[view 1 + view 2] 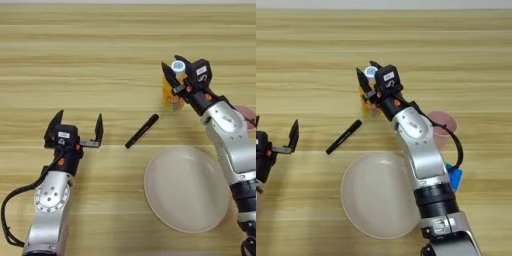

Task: Move the objects on the table

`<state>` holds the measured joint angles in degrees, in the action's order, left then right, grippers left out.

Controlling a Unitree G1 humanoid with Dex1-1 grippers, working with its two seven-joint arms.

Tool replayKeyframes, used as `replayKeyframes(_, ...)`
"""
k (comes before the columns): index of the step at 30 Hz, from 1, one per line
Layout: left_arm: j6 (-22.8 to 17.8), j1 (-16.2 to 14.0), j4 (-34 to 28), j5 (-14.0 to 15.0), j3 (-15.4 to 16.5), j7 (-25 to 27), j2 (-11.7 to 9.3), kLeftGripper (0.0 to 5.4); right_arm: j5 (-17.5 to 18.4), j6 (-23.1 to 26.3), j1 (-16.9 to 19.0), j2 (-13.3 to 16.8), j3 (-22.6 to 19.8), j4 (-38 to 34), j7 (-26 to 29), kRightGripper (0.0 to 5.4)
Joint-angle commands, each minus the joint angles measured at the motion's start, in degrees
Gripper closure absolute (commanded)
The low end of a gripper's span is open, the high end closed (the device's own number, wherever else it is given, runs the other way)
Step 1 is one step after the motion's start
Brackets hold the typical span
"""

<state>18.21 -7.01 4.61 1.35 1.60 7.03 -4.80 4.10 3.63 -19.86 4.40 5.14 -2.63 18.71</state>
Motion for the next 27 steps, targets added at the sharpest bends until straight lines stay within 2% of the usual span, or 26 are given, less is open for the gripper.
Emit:
replayKeyframes(1,-0.1,-0.2,-1.3,-0.1,-0.6,0.7,-0.4,0.0,3.1,3.7,-0.1,2.0,-1.6,-8.2,1.1,3.61)
replayKeyframes(11,-2.2,0.0,-5.1,1.2,-4.1,5.4,-1.2,0.0,5.6,8.4,1.1,3.7,-1.2,-15.1,2.1,3.61)
replayKeyframes(15,-2.4,0.2,-6.4,1.0,-6.0,7.8,-1.9,0.0,6.0,9.0,1.2,3.7,-0.6,-15.0,2.2,3.61)
replayKeyframes(22,-2.9,0.9,-8.6,2.7,-9.0,11.8,-1.8,0.0,6.2,8.9,1.5,3.2,1.2,-13.9,2.5,3.61)
replayKeyframes(27,-3.6,2.6,-7.9,2.9,-10.2,13.2,-1.7,0.0,6.4,8.8,1.6,3.0,1.9,-13.5,2.7,3.61)
